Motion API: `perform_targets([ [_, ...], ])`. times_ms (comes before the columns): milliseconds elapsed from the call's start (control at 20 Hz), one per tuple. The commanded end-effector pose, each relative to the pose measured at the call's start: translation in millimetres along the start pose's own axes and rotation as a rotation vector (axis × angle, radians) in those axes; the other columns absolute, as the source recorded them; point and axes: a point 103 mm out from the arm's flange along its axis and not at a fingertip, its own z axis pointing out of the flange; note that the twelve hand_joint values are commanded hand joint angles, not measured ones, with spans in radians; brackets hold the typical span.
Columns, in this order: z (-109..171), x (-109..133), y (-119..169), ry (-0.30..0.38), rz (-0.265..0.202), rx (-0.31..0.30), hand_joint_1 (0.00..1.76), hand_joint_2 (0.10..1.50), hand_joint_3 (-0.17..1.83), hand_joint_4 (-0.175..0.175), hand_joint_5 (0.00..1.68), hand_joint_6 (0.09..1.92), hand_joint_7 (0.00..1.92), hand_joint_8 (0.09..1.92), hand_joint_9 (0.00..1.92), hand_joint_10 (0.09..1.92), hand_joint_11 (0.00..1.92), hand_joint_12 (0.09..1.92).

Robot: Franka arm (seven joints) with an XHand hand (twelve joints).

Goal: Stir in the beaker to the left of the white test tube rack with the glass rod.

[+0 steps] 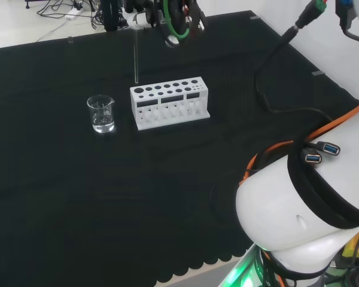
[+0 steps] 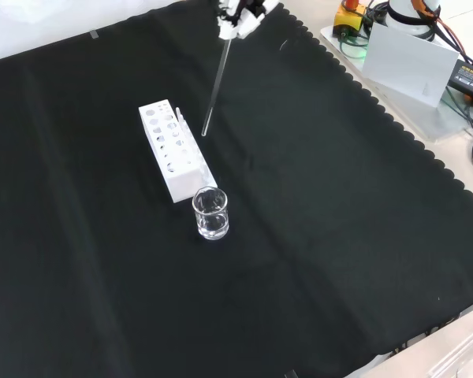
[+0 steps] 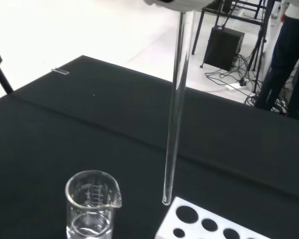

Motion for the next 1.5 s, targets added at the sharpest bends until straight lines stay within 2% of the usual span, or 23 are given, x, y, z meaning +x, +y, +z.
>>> perform_targets([
  [50, -16.9, 26.5, -7.4, -0.009, -0.032, 0.001, 1.33, 1.04, -0.17, -0.175, 1.41, 0.09, 1.42, 0.52, 1.70, 0.62, 1.63, 0.73],
  [350, -22.2, 42.0, 3.4, 0.014, -0.056, -0.002, 1.33, 1.04, -0.17, -0.175, 1.41, 0.09, 1.42, 0.52, 1.70, 0.61, 1.63, 0.73],
  [800, -22.9, 71.2, 36.1, 0.053, -0.166, -0.025, 1.33, 1.04, -0.17, -0.175, 1.42, 0.09, 1.42, 0.51, 1.70, 0.61, 1.63, 0.73],
  [1150, -3.4, 74.2, 52.9, 0.084, -0.214, -0.006, 1.33, 1.04, -0.17, -0.175, 1.42, 0.09, 1.43, 0.51, 1.70, 0.61, 1.63, 0.73],
  [1500, 13.1, 62.7, 62.0, 0.091, -0.216, 0.010, 1.33, 1.04, -0.17, -0.175, 1.42, 0.09, 1.43, 0.51, 1.70, 0.61, 1.63, 0.73],
])
